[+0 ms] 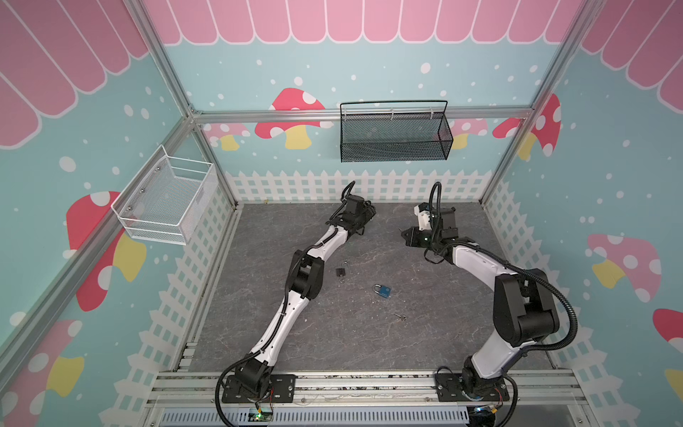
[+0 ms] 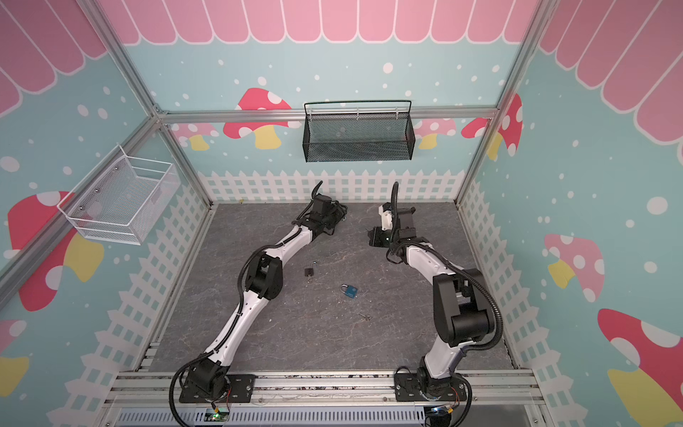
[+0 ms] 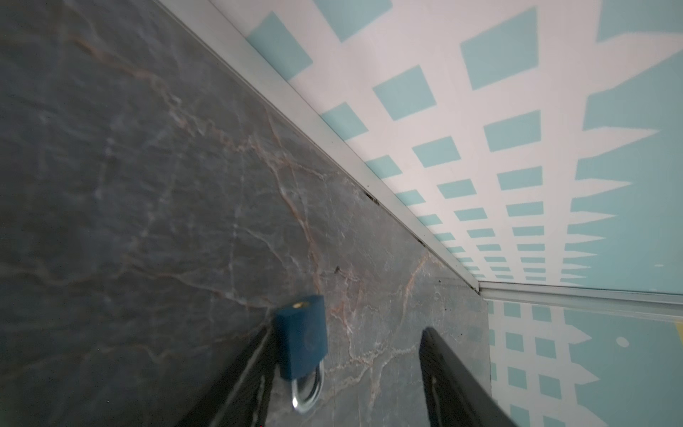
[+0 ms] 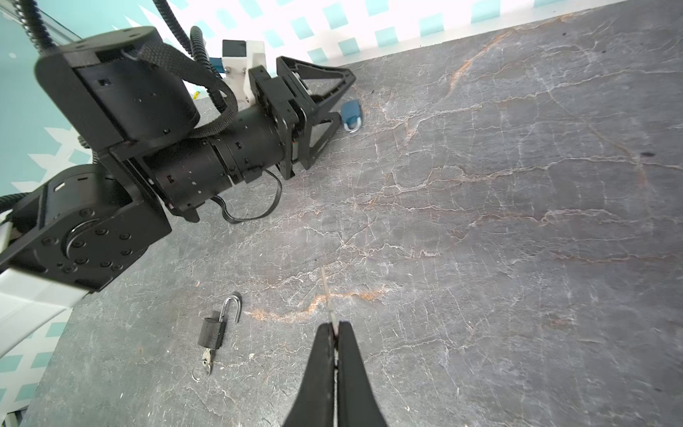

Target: Unlock with the key

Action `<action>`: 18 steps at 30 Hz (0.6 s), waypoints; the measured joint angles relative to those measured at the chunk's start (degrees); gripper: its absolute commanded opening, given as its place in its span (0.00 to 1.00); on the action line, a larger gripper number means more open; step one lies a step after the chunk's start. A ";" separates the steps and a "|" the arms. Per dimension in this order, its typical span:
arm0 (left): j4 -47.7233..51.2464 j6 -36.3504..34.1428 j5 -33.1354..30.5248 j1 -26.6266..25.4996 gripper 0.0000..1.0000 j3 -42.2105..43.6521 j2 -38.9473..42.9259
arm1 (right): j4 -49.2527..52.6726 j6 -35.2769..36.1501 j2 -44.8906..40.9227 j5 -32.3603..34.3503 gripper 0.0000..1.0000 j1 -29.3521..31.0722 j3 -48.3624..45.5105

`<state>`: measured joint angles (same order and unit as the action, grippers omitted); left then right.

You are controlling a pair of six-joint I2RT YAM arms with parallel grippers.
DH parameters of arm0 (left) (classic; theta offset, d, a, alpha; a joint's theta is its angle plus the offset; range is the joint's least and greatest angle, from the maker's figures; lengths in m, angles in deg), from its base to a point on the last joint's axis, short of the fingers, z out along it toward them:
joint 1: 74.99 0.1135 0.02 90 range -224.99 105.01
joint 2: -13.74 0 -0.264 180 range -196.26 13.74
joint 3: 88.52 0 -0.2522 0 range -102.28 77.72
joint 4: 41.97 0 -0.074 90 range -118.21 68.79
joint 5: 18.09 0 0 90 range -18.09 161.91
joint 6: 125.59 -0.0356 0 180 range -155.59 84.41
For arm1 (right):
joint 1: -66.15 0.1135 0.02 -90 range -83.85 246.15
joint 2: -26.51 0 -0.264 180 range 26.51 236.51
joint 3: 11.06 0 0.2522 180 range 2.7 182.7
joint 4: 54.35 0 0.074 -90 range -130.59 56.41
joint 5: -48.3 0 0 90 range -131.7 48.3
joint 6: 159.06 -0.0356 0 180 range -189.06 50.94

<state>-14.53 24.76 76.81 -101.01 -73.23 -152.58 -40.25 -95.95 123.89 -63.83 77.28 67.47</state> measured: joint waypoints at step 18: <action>1.60 -8.24 -3.54 0.15 0.63 3.80 3.04 | -0.66 -1.01 4.48 0.66 0.00 0.00 1.38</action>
<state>-12.94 16.52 73.27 -100.86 -69.43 -149.54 -40.90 -96.96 128.37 -63.17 77.28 68.85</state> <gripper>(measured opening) 0.618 0.048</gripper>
